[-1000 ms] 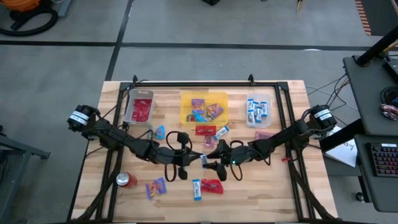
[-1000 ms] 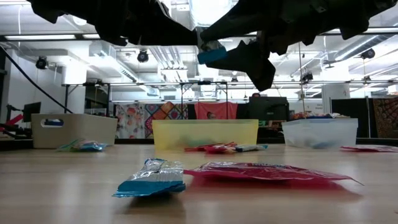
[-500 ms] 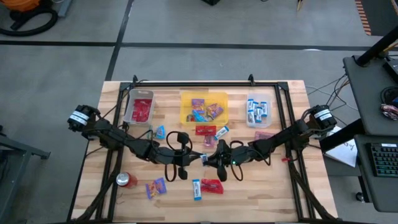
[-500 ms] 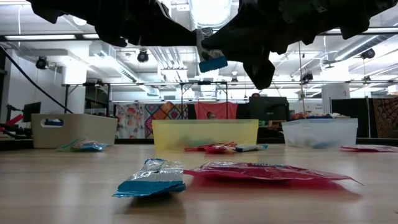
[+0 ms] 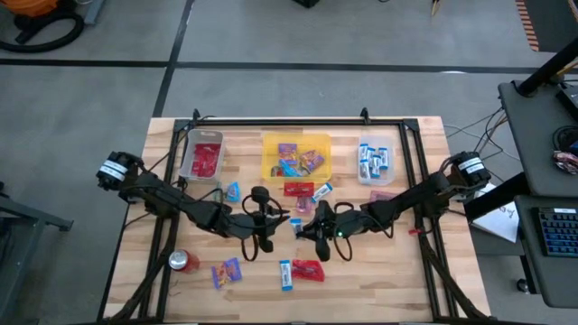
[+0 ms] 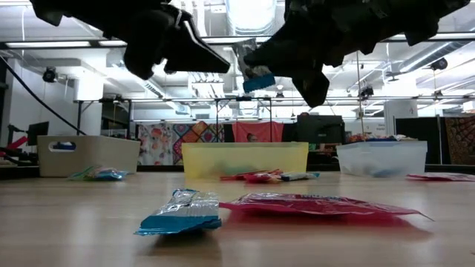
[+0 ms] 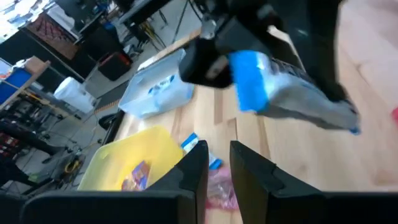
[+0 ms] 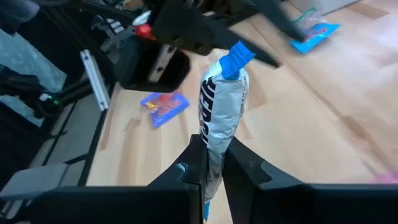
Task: Sort candy
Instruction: Put the white chocolate into the transparent bin
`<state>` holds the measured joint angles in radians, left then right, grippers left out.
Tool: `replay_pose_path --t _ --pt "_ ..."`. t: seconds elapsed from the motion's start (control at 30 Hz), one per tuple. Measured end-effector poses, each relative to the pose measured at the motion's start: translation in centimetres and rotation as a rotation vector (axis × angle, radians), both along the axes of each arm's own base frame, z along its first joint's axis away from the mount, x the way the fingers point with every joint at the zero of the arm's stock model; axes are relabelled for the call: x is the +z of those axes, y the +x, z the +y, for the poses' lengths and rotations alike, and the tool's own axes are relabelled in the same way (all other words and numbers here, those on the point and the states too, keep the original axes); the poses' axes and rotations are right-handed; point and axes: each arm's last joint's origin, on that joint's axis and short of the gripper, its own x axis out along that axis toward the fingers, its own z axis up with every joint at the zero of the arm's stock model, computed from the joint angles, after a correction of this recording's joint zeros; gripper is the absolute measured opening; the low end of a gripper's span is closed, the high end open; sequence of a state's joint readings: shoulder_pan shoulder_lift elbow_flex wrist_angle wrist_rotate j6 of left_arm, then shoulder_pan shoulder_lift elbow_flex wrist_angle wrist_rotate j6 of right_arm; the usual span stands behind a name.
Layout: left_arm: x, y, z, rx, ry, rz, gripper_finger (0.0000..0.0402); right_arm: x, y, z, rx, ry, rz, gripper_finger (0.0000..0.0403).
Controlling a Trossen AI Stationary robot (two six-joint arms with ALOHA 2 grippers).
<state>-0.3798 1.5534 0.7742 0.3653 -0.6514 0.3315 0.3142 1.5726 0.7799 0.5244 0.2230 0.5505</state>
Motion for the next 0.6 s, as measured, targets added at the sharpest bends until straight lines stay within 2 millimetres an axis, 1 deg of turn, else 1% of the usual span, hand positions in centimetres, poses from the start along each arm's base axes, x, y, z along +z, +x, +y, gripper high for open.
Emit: replay_pose_path --t 0.17,0.23,0.3,0.37,0.47,0.6 --pt "0.0 -0.6 0.2 0.005 0.009 0.062 0.0054 1.0 -1.0 -2.3 -0.060 -0.035 0.110 0.0030" --pt "0.1 -0.9 0.3 0.014 -0.006 0.074 0.0054 1.8 -1.9 -3.7 -0.100 -0.048 0.169 0.0029" --pt "0.1 -1.1 0.4 0.030 -0.020 0.085 0.0055 2.8 -3.2 -5.4 -0.177 -0.062 0.235 0.0029" --pt "0.0 -1.2 0.5 0.040 -0.038 0.087 0.0055 3.8 -5.0 -7.6 -0.295 -0.089 0.316 0.0029" --pt "-0.1 -1.2 0.5 0.049 -0.051 0.096 0.0055 5.2 -8.1 -10.7 -0.538 -0.106 0.400 0.0029" --pt "-0.5 -1.2 0.5 0.056 -0.056 0.109 0.0055 6.0 -12.4 -14.6 -0.827 -0.066 0.533 0.0029"
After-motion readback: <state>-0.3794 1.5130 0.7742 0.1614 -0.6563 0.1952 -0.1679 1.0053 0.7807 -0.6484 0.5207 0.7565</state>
